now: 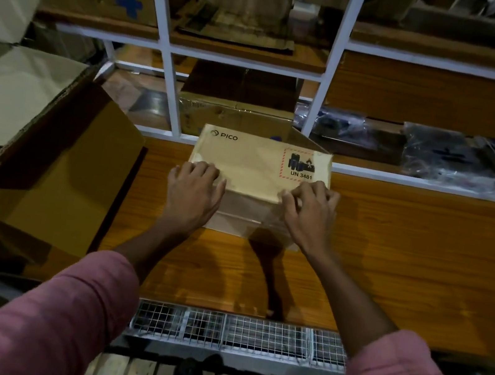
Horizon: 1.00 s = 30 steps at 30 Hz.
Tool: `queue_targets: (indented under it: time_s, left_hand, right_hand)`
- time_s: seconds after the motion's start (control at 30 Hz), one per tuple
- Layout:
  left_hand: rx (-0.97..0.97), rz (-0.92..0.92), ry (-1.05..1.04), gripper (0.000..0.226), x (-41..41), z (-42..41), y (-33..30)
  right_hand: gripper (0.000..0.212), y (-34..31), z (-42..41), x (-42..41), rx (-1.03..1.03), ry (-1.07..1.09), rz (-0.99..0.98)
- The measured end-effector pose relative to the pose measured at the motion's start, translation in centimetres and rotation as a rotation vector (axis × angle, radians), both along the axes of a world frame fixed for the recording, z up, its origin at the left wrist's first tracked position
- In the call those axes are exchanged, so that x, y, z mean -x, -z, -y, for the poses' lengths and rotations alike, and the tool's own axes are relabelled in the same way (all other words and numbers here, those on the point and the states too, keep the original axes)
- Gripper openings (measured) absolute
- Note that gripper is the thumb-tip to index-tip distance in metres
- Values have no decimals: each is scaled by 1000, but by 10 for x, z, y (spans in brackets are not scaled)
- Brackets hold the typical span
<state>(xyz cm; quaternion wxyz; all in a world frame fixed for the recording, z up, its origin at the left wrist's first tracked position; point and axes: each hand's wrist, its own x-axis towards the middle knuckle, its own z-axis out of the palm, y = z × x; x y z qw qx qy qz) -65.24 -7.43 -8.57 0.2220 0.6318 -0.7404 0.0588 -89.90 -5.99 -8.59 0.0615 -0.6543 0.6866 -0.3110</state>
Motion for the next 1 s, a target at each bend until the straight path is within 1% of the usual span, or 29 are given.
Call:
queue_targets:
  time_s: [0.1,0.17,0.27,0.4,0.6,0.77,0.87,0.93,1.0]
  left_hand:
    - [74,-72,-65,21,0,-16,10]
    - [95,-55,-96,15,2,-28,17]
    - [107,-20,-134,16,3,-42,26]
    - [106,-35,-132,15,0,-65,37]
    - [-27,-14,-132,21,-3,-85,34]
    - [-131,36,-113,27,-8,-100,31]
    - [-190,20,-88,29,-10,-108,33]
    - [-222,-4,-63,28,-10,-113,35]
    - [-214,-14,-45,24,-11,-115,36]
  right_hand:
    - [24,8,-13,-4,70,75,-74]
    - [25,18,-26,-1,129,107,-99]
    - [27,36,-44,6,226,85,-107]
    - [27,49,-61,8,263,61,-125]
    - [24,50,-78,15,254,-4,-106]
    - [29,51,-91,19,230,-44,-118]
    - [31,57,-99,23,193,-80,-134]
    - [29,62,-105,27,170,-99,-124]
    - [23,63,-110,30,165,-99,-124]
